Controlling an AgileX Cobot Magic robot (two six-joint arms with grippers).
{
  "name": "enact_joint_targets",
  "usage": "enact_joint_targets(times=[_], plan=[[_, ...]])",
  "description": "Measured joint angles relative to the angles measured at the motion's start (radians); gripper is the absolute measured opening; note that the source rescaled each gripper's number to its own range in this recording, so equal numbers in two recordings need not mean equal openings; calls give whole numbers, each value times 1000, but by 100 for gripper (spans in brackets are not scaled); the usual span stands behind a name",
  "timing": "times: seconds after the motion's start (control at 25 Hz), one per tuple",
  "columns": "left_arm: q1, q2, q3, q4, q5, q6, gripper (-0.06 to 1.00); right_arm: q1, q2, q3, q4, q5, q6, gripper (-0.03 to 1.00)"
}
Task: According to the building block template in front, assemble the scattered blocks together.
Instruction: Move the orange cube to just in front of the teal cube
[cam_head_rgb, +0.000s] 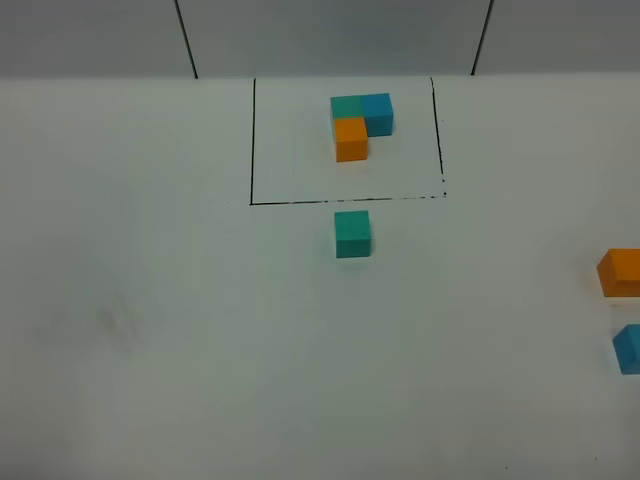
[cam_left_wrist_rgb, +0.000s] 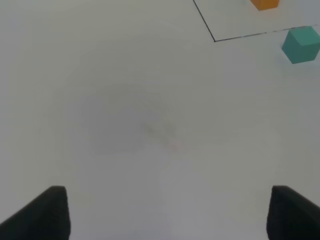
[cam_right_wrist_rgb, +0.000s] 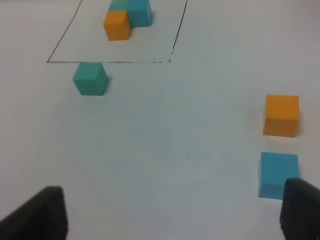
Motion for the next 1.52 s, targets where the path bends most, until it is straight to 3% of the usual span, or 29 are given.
enact_joint_targets(times=[1.04, 1.2, 1.4, 1.52], plan=[[0, 0, 0, 0, 0, 1, 77, 0, 0, 0, -4, 0, 11, 73], [0, 0, 0, 0, 0, 1, 77, 0, 16, 0, -7, -9, 68, 73], [0, 0, 0, 0, 0, 1, 77, 0, 251, -20, -53, -54, 210, 73], [0, 0, 0, 0, 1, 1, 77, 0, 465, -60, -77, -80, 235, 73]])
